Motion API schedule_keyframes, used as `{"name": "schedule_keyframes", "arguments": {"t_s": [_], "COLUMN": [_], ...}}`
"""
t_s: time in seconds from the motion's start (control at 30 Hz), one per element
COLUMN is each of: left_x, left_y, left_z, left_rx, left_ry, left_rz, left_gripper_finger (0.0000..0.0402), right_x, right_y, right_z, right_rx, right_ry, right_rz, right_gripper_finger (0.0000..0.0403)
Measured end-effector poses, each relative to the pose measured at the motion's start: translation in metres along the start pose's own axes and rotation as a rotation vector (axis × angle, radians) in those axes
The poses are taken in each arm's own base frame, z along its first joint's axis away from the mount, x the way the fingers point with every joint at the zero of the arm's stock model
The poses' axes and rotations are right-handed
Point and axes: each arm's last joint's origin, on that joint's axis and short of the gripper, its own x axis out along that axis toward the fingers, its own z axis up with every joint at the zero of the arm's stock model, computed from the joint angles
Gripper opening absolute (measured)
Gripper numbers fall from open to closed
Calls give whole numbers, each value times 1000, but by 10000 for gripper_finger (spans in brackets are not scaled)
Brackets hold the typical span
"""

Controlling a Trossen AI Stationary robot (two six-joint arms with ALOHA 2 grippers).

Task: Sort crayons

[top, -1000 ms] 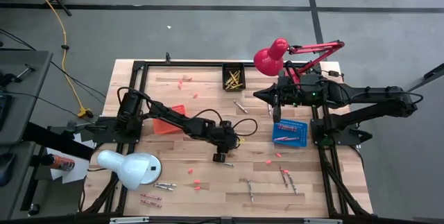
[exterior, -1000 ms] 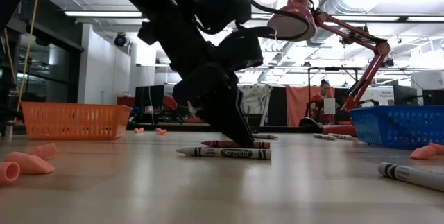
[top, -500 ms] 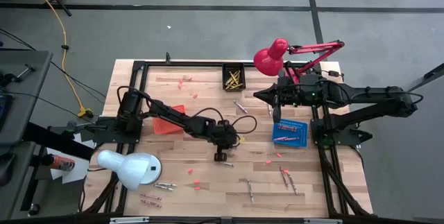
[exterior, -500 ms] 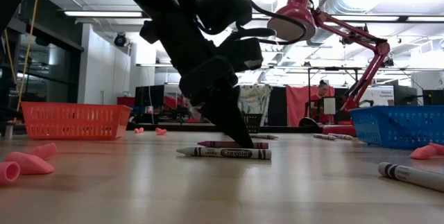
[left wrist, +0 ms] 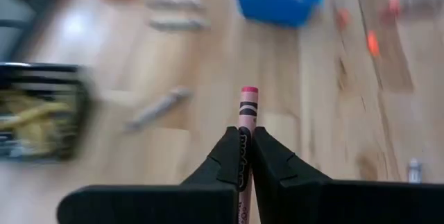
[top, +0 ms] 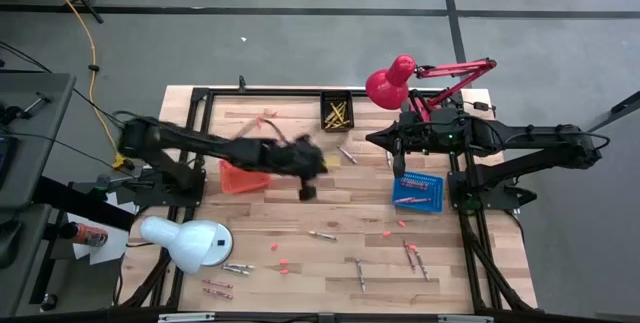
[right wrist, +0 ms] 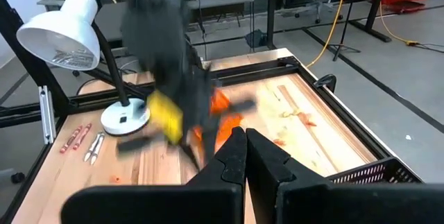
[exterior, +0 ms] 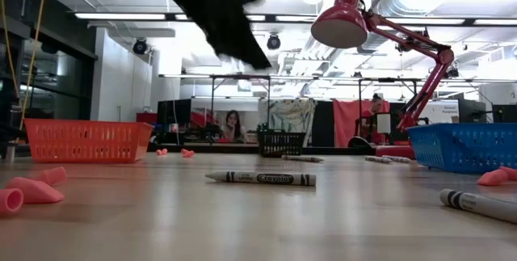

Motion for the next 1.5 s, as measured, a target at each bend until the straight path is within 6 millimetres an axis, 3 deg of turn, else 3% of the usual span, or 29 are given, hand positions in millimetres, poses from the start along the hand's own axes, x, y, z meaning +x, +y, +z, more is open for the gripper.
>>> {"name": "schedule_keyframes", "arguments": {"t_s": [0.1,0.3,0.57,0.73,1.27,1.37,1.5], "left_x": [-41,-105,-141,-141,-139,-122,-79], "left_y": [15,33,37,35,35,30,17], "left_z": [8,-2,-16,-18,-15,-10,-8], "left_rx": [-70,-230,-311,-306,-338,-355,-373], "left_ry": [-165,-483,-722,-736,-764,-771,-779], "left_rz": [79,128,38,18,3,-25,-59], "left_gripper_finger": [0,0,0,0,0,0,0], "right_x": [0,9,43,57,56,53,44], "right_y": [0,1,9,11,11,12,12], "right_z": [-1,-8,-10,-11,-8,-2,9], "right_rx": [-1,3,-13,-30,-22,-15,9], "right_ry": [4,39,-4,-37,-63,-116,-201], "right_rz": [6,28,129,134,137,143,154], "right_gripper_finger": [0,0,0,0,0,0,0]}}
